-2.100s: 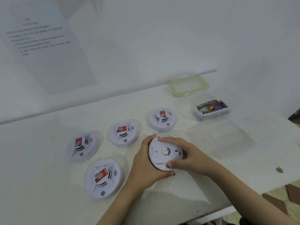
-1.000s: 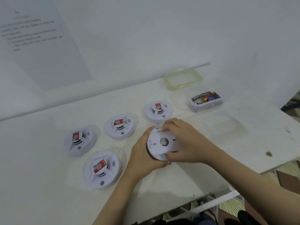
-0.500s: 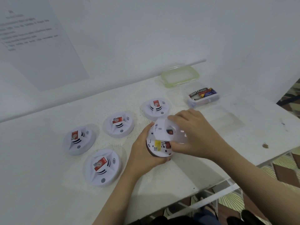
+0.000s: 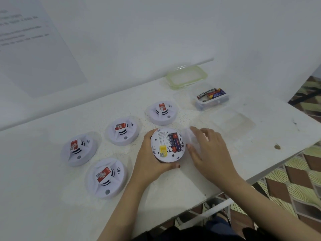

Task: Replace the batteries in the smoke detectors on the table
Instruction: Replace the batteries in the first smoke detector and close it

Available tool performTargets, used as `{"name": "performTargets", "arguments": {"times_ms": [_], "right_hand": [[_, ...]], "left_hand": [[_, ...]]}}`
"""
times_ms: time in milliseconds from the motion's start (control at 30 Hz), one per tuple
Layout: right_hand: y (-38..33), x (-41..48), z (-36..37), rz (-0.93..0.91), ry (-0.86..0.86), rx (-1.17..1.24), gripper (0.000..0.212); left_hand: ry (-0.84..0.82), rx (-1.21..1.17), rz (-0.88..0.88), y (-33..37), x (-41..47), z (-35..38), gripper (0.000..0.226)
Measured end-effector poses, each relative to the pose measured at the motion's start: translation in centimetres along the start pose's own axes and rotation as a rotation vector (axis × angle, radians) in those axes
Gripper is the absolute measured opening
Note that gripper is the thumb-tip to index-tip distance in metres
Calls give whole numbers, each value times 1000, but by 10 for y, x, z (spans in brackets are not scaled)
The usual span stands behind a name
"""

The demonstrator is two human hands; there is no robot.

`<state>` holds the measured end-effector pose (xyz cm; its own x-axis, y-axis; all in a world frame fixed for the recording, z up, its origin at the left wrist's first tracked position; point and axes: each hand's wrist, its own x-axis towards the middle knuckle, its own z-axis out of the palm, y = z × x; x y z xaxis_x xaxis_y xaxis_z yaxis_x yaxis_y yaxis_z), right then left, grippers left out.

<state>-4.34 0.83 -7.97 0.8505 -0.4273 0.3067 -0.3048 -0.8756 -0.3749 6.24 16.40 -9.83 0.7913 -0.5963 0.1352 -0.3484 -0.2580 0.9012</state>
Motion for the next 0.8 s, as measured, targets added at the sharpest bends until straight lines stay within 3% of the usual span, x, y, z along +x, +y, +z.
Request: {"name": "performTargets", "arguments": {"times_ms": [267,500,800], "right_hand": [[-7,16,-1,-199,-115,103,44],[-9,22,-6,-90,-282,513,32],[-8,36,-26,-130,-263,490,23]], "left_hand": [[-2,-42,7,1,-2,1,103],[64,-67,46,4,-6,4,101],[62,-93,82,18,-4,9,97]]}}
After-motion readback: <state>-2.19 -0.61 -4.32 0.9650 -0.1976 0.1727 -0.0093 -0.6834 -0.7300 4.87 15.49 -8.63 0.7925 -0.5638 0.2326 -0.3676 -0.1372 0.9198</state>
